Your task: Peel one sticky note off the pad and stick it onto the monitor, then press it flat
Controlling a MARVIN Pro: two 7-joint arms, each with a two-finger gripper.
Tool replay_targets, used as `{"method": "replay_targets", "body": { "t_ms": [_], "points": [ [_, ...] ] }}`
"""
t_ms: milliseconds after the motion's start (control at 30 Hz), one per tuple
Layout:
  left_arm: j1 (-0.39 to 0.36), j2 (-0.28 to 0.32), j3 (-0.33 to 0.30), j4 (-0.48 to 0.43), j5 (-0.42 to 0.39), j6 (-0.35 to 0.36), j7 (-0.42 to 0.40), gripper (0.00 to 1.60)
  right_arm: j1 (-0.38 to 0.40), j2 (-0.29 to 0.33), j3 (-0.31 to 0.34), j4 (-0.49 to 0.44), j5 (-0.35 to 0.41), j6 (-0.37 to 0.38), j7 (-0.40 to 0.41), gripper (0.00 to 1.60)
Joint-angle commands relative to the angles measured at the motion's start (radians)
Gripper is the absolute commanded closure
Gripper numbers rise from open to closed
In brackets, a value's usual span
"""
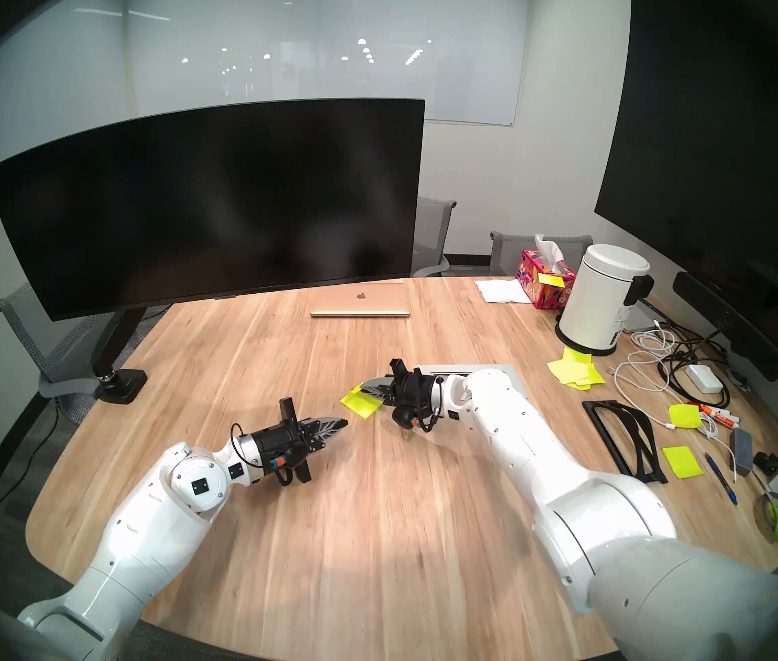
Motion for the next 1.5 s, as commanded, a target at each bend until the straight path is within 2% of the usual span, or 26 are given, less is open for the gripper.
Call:
{"method": "replay_targets", "body": {
  "t_ms": [0,600,867,1000,1467],
  "points": [
    [-0.035,-0.023,-0.008,-0.007,-0.002,0.009,0.019,1.6,0.005,-0.002,0.007,-0.018,0.017,0.001,-0.008,1.6],
    [-0.09,-0.028,-0.002,0.018,-0.029,0.04,-0.049,1.6,0.013,-0.005,0.009,0.002,0.021,0.001,-0.021,1.6],
    [-0.121,-0.039,0.002,0.047,-0.031,0.041,-0.075,1.6,0.017,-0.007,0.012,0.007,0.027,0.001,-0.023,1.6],
    [-0.132,-0.053,-0.005,0.06,-0.049,0.067,-0.093,1.6,0.018,-0.008,0.014,0.008,0.03,0.001,-0.025,1.6],
    [-0.199,-0.072,0.0,0.113,-0.041,0.091,-0.131,1.6,0.022,-0.009,0.014,0.023,0.037,0.001,-0.037,1.6]
  ]
}}
